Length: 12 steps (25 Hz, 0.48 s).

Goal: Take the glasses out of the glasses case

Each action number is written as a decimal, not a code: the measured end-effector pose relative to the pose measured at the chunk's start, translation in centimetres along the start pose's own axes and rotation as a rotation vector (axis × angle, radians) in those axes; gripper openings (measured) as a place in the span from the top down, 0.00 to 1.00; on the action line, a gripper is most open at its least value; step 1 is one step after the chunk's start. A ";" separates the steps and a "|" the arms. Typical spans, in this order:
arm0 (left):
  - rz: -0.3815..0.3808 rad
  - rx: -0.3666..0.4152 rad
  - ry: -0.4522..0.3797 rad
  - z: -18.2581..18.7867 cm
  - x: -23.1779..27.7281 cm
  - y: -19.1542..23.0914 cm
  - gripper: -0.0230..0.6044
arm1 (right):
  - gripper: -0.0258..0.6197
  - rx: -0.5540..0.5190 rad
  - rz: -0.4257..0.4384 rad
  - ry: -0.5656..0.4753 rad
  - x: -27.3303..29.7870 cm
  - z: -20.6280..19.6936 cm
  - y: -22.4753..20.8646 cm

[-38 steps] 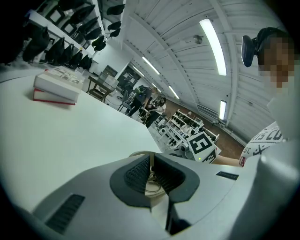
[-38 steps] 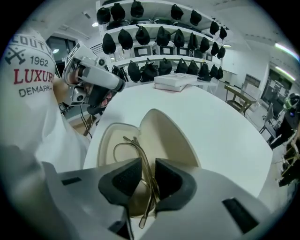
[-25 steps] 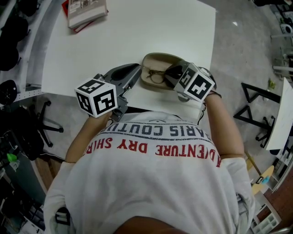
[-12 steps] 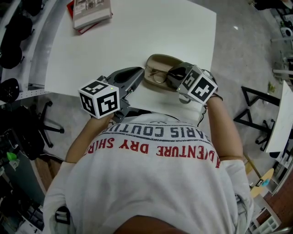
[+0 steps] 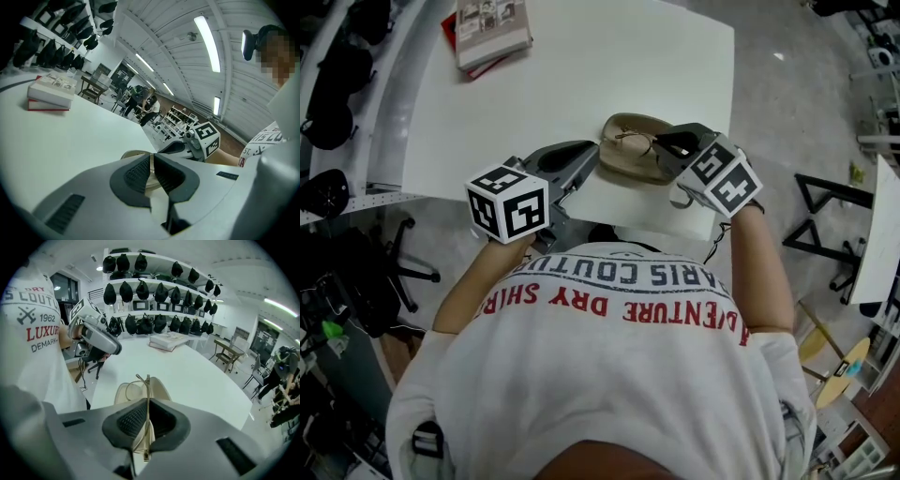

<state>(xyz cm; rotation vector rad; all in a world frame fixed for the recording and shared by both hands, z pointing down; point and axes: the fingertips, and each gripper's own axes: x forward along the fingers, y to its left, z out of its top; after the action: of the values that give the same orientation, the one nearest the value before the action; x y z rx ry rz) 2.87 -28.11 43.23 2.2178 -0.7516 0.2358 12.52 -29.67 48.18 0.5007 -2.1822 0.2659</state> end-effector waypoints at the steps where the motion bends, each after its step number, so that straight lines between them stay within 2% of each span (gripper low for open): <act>1: -0.005 0.006 0.002 0.0 -0.2 -0.2 0.89 | 0.91 0.011 -0.018 -0.020 -0.5 0.3 0.0; 8: -0.043 0.044 0.002 -0.2 -2.4 -1.9 0.89 | 0.91 0.092 -0.177 -0.175 -4.5 2.6 0.6; 12: -0.060 0.058 -0.007 -0.6 -3.8 -2.9 0.89 | 0.91 0.184 -0.281 -0.295 -6.8 3.3 1.4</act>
<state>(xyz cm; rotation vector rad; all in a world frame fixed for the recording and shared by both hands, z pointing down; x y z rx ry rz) 1.51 -24.44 40.32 2.2933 -0.6893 0.2230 13.32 -27.86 40.80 0.9951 -2.3449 0.2527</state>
